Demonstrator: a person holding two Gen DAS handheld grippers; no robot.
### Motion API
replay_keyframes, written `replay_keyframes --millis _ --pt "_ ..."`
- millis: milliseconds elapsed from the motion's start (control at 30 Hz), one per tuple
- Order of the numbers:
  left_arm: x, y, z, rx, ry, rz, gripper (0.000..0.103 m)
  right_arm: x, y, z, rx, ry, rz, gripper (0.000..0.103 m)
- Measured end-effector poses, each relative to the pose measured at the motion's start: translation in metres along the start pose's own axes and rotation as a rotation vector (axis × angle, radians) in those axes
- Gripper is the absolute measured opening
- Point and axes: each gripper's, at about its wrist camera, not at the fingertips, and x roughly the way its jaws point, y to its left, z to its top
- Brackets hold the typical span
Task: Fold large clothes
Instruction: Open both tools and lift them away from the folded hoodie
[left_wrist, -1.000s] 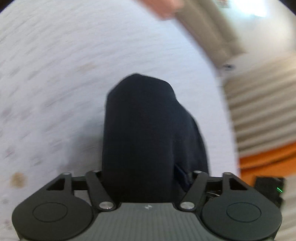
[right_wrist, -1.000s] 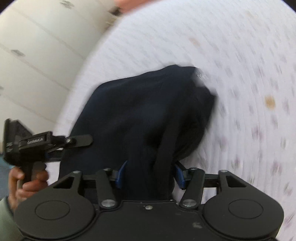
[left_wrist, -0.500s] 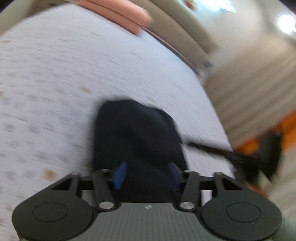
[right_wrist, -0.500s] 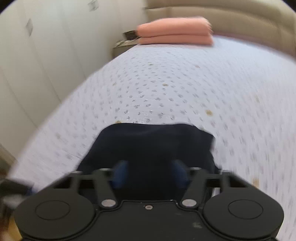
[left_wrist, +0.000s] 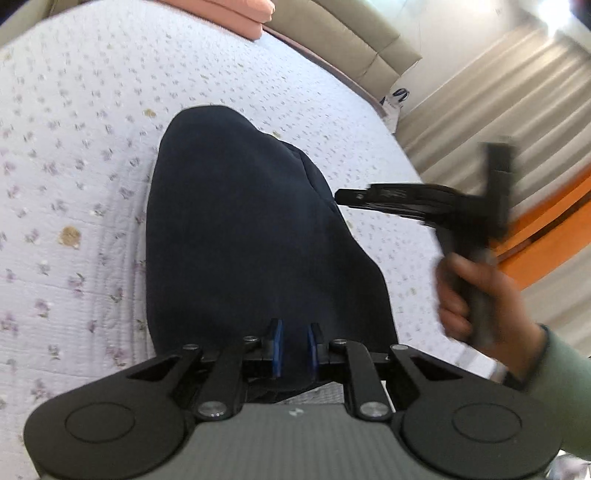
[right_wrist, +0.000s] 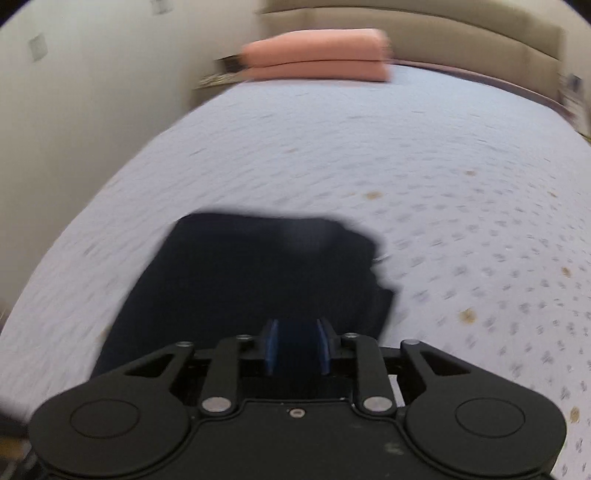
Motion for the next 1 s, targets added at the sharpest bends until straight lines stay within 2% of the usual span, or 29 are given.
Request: replay_keyframes --millis 67,100,133,200,267,333,433,500,567,633,667,733,767,833,933,1000 --pt "0.003 -0.005 -0.002 -0.008 -0.004 0.041 0.017 0.0 0.018 -0.03 -0.101 0.062 -0.045 0.025" --pt "0.002 -0.011 -0.003 -0.012 -0.007 0.055 0.017 0.004 0.019 -0.046 -0.124 0.094 -0.059 0.012" --pt "0.006 -0.013 -0.004 0.001 -0.01 0.074 0.017 0.007 0.016 -0.061 -0.13 0.132 -0.07 0.004" --pt "0.008 -0.024 -0.006 0.051 0.014 0.132 0.017 0.008 0.006 -0.087 -0.093 0.242 -0.087 0.004" --pt "0.001 -0.038 -0.01 0.104 0.039 0.197 0.017 -0.01 -0.007 -0.099 -0.042 0.296 -0.073 0.005" --pt "-0.008 -0.057 -0.015 0.171 0.057 0.27 0.02 -0.032 -0.016 -0.1 -0.027 0.313 -0.064 0.02" --pt "-0.021 -0.079 -0.017 0.232 0.063 0.381 0.027 -0.064 -0.027 -0.091 0.014 0.31 -0.038 0.023" --pt "-0.034 -0.099 -0.015 0.232 0.059 0.415 0.027 -0.089 -0.029 -0.08 0.026 0.286 0.0 0.023" --pt "-0.046 -0.121 -0.01 0.233 0.04 0.436 0.029 -0.113 -0.027 -0.066 0.02 0.237 0.008 0.027" --pt "-0.051 -0.144 -0.005 0.253 0.029 0.489 0.031 -0.135 -0.023 -0.05 0.029 0.194 0.019 0.046" --pt "-0.053 -0.157 -0.001 0.267 0.024 0.525 0.031 -0.145 -0.023 -0.043 0.036 0.173 0.024 0.051" --pt "-0.061 -0.179 0.006 0.293 -0.001 0.565 0.031 -0.164 -0.018 -0.028 0.042 0.131 0.032 0.072" --pt "-0.066 -0.19 0.01 0.297 -0.017 0.576 0.031 -0.175 -0.014 -0.019 0.035 0.111 0.026 0.077" --pt "-0.078 -0.209 0.018 0.28 -0.049 0.594 0.037 -0.184 -0.01 -0.007 0.017 0.103 0.024 0.079" --pt "-0.097 -0.224 0.024 0.184 -0.08 0.634 0.06 -0.193 -0.007 0.009 0.014 0.145 -0.015 0.08" --pt "-0.109 -0.229 0.023 0.132 -0.092 0.652 0.062 -0.198 -0.008 0.011 0.051 0.149 -0.042 0.08"
